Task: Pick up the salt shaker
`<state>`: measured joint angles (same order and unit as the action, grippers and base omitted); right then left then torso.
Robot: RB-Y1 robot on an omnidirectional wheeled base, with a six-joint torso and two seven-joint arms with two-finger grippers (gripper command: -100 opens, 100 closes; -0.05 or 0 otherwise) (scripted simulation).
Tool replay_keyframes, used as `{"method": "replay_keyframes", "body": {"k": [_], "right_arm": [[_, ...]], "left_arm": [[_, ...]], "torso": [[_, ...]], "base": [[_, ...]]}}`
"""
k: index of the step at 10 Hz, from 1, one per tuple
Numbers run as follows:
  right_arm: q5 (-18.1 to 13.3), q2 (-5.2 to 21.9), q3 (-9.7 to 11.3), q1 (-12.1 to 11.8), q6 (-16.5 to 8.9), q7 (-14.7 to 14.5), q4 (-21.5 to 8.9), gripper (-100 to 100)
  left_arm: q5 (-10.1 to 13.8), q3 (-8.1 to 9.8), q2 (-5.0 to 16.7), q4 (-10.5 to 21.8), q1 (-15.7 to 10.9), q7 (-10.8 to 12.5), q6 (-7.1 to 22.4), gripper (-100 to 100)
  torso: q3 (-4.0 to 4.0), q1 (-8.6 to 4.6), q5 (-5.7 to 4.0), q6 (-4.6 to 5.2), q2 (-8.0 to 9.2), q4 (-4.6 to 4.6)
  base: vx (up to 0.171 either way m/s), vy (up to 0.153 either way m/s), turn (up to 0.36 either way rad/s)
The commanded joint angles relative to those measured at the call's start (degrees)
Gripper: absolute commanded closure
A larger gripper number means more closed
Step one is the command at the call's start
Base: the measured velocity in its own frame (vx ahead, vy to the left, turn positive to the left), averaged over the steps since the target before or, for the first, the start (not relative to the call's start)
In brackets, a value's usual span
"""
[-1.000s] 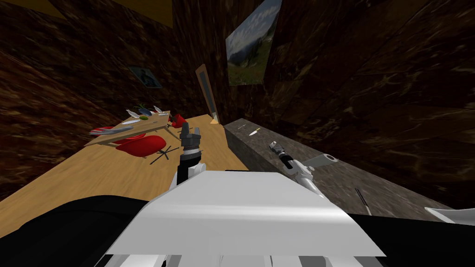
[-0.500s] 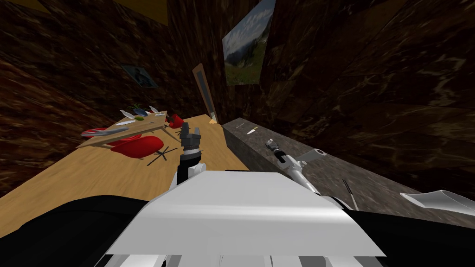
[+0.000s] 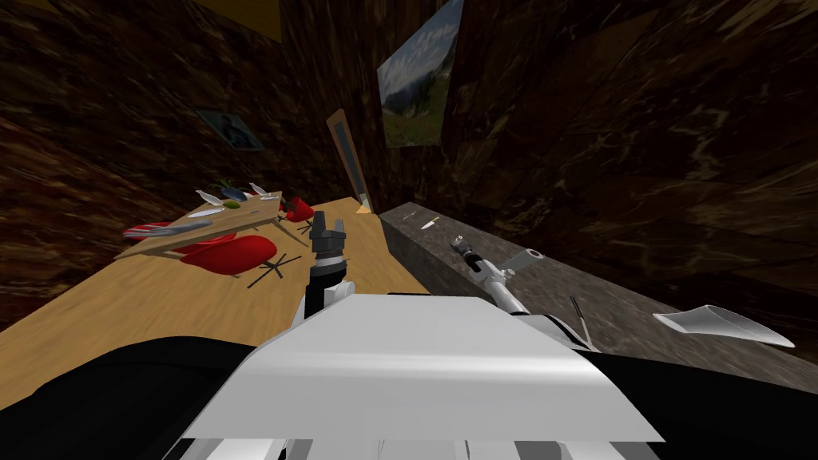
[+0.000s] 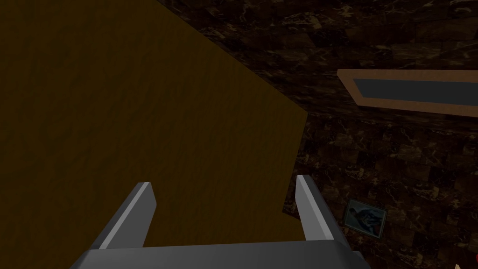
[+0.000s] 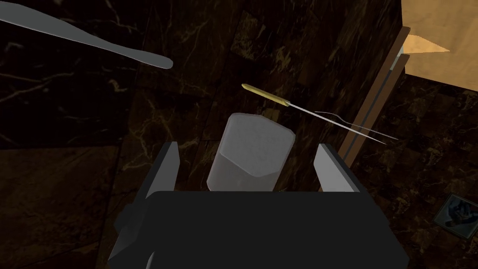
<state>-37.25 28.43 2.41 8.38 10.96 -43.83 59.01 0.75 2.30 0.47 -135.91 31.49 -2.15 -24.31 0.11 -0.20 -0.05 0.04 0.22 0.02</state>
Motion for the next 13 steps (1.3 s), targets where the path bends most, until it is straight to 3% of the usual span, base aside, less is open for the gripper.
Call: {"method": "replay_keyframes", "body": {"k": [1,2,3,4,5,8,9,10,11,12,13], "right_arm": [[0.1,0.0,0.3,2.7,-0.1,-0.1,-1.1,-100],[0.4,-1.0,2.2,4.6,-0.8,-1.3,-3.7,-100],[0.4,-1.0,2.2,6.7,-0.8,-1.3,-4.9,-100],[0.4,-1.0,2.2,7.4,-0.8,-1.3,-4.9,-100],[0.8,-1.9,4.0,10.1,-1.6,-2.4,-8.6,-100],[0.8,-1.9,4.0,12.2,-1.6,-2.4,-8.7,-100],[1.2,-2.9,5.9,14.3,-2.3,-3.6,-10.5,-100],[1.2,-2.9,5.9,16.2,-2.3,-3.6,-12.5,-100],[1.2,-2.9,5.9,16.9,-2.3,-3.6,-12.5,-100],[1.2,-2.9,6.1,16.0,-2.6,-3.4,-11.6,-100],[1.2,-2.9,6.2,16.1,-2.7,-3.4,-11.6,100]], "left_arm": [[0.0,0.00,0.0,0.0,0.0,0.0,0.0,0],[0.0,0.00,0.0,0.0,0.0,0.0,0.0,0],[0.0,0.00,0.0,0.0,0.0,0.0,0.0,0],[0.0,0.00,0.0,0.0,0.0,0.0,0.0,0],[0.0,0.00,0.0,0.0,0.0,0.0,0.0,0],[0.0,0.00,0.0,0.0,0.0,0.0,0.0,0],[0.0,0.00,0.0,0.0,0.0,0.0,0.0,0],[0.0,0.00,0.0,0.0,0.0,0.0,0.0,0],[0.0,0.00,0.0,0.0,0.0,0.0,0.0,0],[0.0,0.00,0.0,0.0,0.0,0.0,0.0,0],[0.0,0.00,0.0,0.0,0.0,0.0,0.0,0]], "torso": [[0.00,0.00,0.00,0.00,0.00,0.00],[-0.07,0.08,0.02,-0.01,-0.13,-0.02],[-0.06,0.04,0.01,0.01,-0.10,-0.03],[-0.05,0.02,0.01,0.00,-0.09,-0.02],[-0.10,0.08,0.02,-0.01,-0.18,-0.04],[-0.09,0.06,0.02,0.00,-0.16,-0.03],[-0.14,0.12,0.02,0.00,-0.25,-0.06],[-0.11,0.08,0.01,0.01,-0.18,-0.06],[-0.07,0.02,0.01,0.01,-0.12,-0.03],[-0.09,0.05,0.01,0.01,-0.16,-0.04],[-0.13,0.10,0.02,0.02,-0.22,-0.06]], "base": [[-0.037,-0.013,0.000],[-0.058,-0.032,-0.090],[-0.062,-0.036,-0.047],[-0.026,-0.019,0.004],[-0.052,-0.033,-0.099],[-0.030,-0.023,-0.009],[-0.042,-0.027,-0.088],[-0.057,-0.039,-0.049],[-0.032,-0.026,-0.001],[-0.009,-0.009,0.004],[0.000,0.000,0.000]]}}
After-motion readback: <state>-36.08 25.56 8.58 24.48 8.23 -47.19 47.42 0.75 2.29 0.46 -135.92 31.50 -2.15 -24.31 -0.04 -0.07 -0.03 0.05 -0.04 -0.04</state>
